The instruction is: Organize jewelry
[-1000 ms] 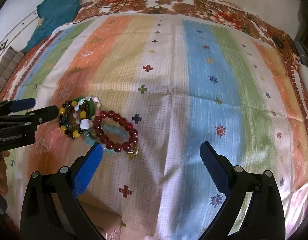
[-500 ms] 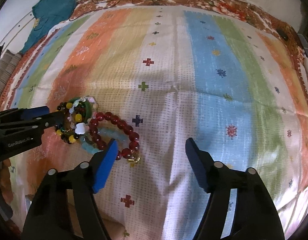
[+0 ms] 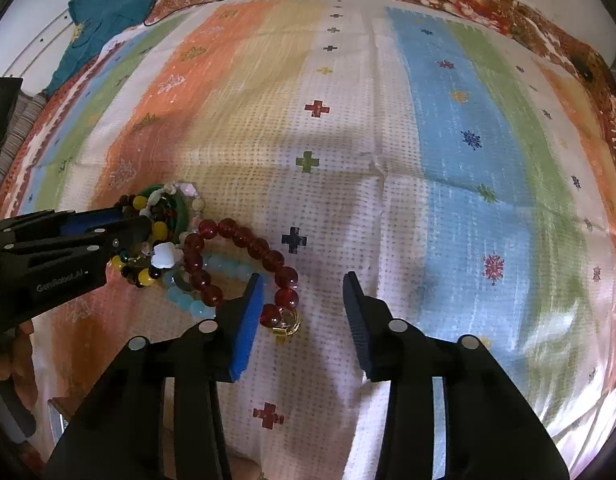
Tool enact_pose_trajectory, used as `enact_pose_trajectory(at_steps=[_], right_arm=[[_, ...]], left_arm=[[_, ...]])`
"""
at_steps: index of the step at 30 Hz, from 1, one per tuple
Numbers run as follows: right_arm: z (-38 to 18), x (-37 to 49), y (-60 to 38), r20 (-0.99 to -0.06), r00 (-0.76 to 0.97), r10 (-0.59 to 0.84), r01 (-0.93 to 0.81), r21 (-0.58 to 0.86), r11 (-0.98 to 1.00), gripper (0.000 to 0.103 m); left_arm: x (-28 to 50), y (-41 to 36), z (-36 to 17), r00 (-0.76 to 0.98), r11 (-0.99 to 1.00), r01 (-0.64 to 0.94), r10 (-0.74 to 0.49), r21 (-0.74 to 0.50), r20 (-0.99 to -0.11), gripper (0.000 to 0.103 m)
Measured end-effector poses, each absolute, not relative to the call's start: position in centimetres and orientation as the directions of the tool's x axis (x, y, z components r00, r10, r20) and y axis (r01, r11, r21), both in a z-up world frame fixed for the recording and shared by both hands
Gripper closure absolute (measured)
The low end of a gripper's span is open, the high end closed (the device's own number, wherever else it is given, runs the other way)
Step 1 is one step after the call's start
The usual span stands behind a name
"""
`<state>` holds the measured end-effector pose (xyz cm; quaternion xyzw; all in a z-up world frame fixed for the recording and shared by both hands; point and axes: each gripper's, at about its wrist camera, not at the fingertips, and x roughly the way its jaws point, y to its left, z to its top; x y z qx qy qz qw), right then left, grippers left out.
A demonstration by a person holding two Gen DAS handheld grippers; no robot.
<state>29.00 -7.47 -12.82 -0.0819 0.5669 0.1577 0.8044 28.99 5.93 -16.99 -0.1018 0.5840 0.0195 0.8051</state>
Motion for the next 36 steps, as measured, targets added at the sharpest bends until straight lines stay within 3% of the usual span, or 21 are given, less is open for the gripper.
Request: enact_pose_trajectory(at_steps=[9,11,13,14,31,32,33,36], right_arm=[[-14.1,29.7,-7.4,-0.945,0.259,0.202,-0.34,0.106,0.934,0.083],[-14.1,29.6,-7.0,-0.944,0.262,0.199,-0.35,0.099,0.931,0.088],[-14.2,29.6,-6.7,-0.944,0.265,0.195,-0.358,0.091,0.929,0.09],[-14.2,29.7,-6.6,-0.944,0.266,0.193,-0.36,0.088,0.929,0.09],[-12.5,29.1,-7.1,-0.93,0.302,0.209,-0.378,0.084,0.922,0.091],[-12.4,29.1,-7.1,-0.93,0.305,0.206,-0.378,0.08,0.922,0.092],[-12.2,28.9,-7.1,-0.929,0.311,0.202,-0.379,0.074,0.923,0.102],[-11.4,28.5,-7.0,-0.923,0.327,0.2,-0.384,0.064,0.921,0.102]], left_arm=[[29.3,5.8,-17.8,0.31,0.979,-0.15,-0.089,-0.141,-0.946,0.072],[29.5,5.8,-17.8,0.312,0.979,-0.149,-0.09,-0.142,-0.946,0.077],[29.6,5.8,-17.7,0.319,0.977,-0.149,-0.098,-0.152,-0.943,0.091],[29.8,5.7,-17.8,0.316,0.975,-0.147,-0.114,-0.167,-0.942,0.093],[29.6,5.9,-16.2,0.355,0.98,-0.14,-0.086,-0.144,-0.931,0.093],[29.5,5.9,-16.0,0.359,0.98,-0.141,-0.083,-0.142,-0.93,0.093],[29.4,5.9,-15.8,0.362,0.98,-0.141,-0.081,-0.14,-0.929,0.093],[28.9,5.8,-15.0,0.374,0.982,-0.137,-0.071,-0.131,-0.925,0.093]])
